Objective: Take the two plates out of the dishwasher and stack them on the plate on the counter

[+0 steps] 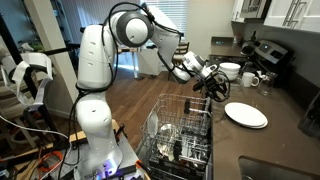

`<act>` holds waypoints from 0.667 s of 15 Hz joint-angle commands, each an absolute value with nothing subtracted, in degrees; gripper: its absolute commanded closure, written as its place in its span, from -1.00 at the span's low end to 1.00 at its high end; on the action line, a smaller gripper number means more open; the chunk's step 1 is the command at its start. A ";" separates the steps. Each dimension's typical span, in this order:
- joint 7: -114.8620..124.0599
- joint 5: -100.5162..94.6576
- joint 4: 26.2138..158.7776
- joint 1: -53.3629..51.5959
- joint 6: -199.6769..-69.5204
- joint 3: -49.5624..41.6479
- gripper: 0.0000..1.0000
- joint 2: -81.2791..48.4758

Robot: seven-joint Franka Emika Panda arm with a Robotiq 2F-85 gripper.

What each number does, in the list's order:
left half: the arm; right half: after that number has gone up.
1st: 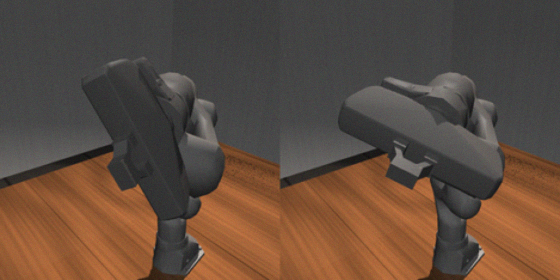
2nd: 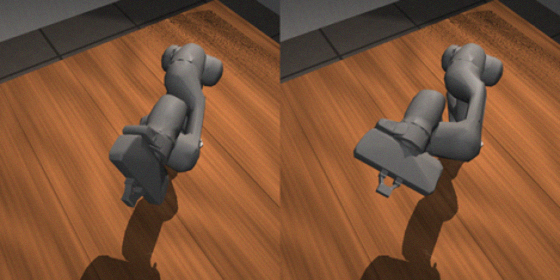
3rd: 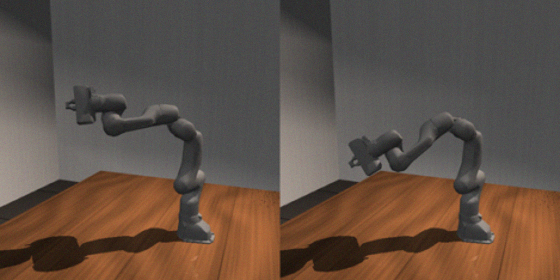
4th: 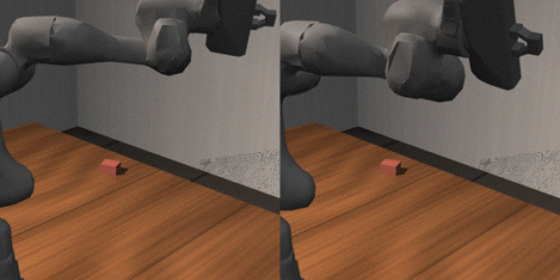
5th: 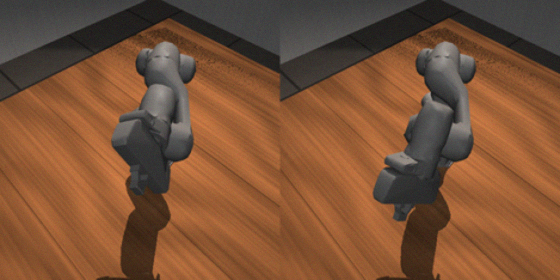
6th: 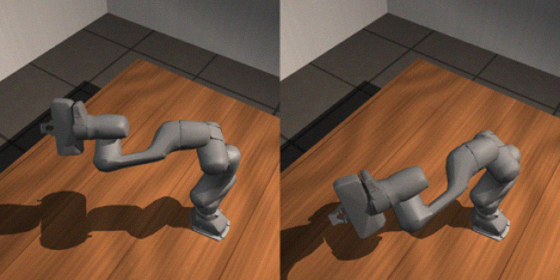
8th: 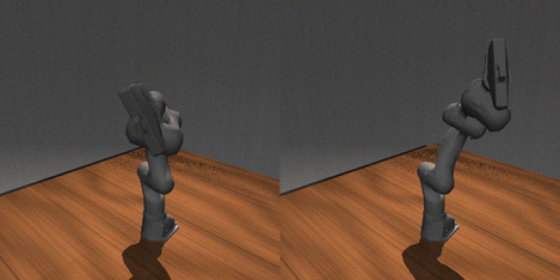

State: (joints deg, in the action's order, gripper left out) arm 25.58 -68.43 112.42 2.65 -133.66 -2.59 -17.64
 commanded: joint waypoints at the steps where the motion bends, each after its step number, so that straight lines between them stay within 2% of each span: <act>1: 19.63 -64.03 117.03 2.36 -134.70 -1.44 -0.15 -11.92; 2: 18.13 -62.85 118.00 2.28 -134.96 -1.11 -0.22 -10.78; 4: 14.02 -59.05 120.14 2.21 -136.01 -0.47 -0.21 -8.36; 8: 5.96 -51.20 124.74 1.89 -138.85 0.28 -0.06 -3.77; 10: 2.61 -48.03 126.86 1.57 -139.71 0.49 -0.05 -1.79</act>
State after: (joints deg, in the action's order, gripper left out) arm 8.72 -52.82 122.35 1.91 -137.78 0.35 -6.22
